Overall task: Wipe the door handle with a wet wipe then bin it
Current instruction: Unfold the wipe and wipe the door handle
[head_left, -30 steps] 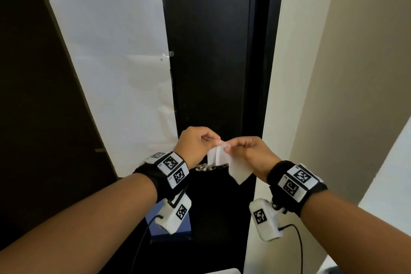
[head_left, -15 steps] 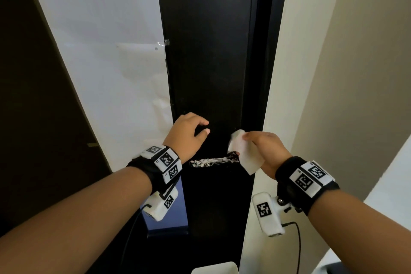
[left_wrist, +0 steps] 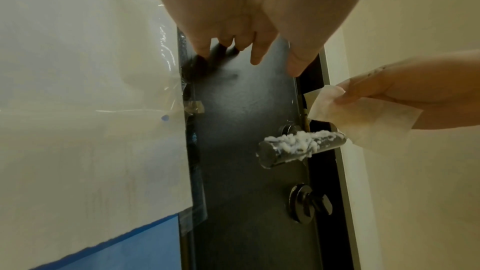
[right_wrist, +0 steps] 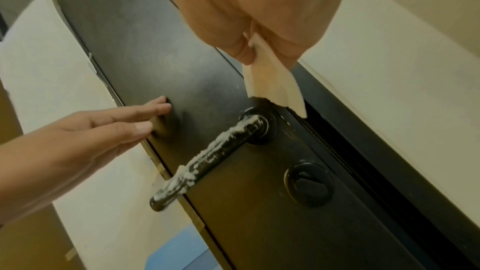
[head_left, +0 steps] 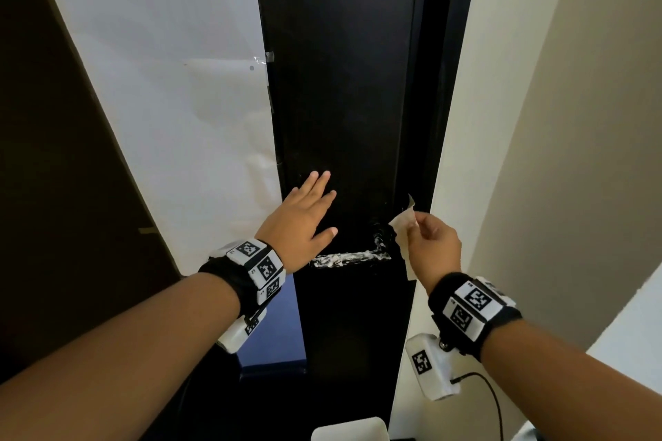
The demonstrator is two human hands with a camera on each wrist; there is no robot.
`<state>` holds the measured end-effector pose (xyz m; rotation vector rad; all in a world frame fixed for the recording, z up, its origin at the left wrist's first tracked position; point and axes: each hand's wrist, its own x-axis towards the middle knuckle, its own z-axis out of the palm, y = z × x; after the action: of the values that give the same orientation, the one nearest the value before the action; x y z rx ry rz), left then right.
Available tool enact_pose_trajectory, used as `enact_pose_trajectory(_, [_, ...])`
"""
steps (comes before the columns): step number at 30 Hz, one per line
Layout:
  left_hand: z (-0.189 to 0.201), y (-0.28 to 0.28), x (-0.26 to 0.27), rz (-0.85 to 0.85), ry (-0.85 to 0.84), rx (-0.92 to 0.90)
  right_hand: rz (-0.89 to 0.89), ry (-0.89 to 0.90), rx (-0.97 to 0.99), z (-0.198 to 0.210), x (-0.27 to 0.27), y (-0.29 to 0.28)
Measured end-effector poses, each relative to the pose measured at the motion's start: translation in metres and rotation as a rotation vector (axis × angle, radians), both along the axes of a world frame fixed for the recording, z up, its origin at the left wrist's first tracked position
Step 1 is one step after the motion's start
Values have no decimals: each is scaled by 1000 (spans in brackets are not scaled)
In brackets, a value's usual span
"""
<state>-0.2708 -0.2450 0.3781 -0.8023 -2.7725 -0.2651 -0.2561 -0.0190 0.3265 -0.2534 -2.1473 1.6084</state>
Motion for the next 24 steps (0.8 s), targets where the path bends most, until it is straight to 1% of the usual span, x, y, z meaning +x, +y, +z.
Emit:
enact_pose_trajectory(3, [-1, -1, -1, -3, -15, -10, -9, 6, 33, -10, -3, -4])
enact_pose_trajectory(5, [-2, -1, -2, -6, -25, -3, 16, 14, 51, -17, -6, -6])
enact_pose_trajectory(7, [-3, -1, -2, -10, -35, 5, 101, 17, 67, -23, -7, -8])
enact_pose_trajectory(11, [-5, -2, -4, -20, -42, 20, 337, 19, 185, -39, -2, -10])
enact_pose_trajectory(13, [-6, -2, -5, -23, -41, 25, 390, 44, 233, -44, 0, -8])
enact_pose_trajectory(17, [-8, -1, -5, -21, -29, 21, 422, 51, 319, -46, -2, -6])
enact_pose_trajectory(24, [-11, 2, -7, -19, -22, 20, 505, 88, 621, -41, -8, 0])
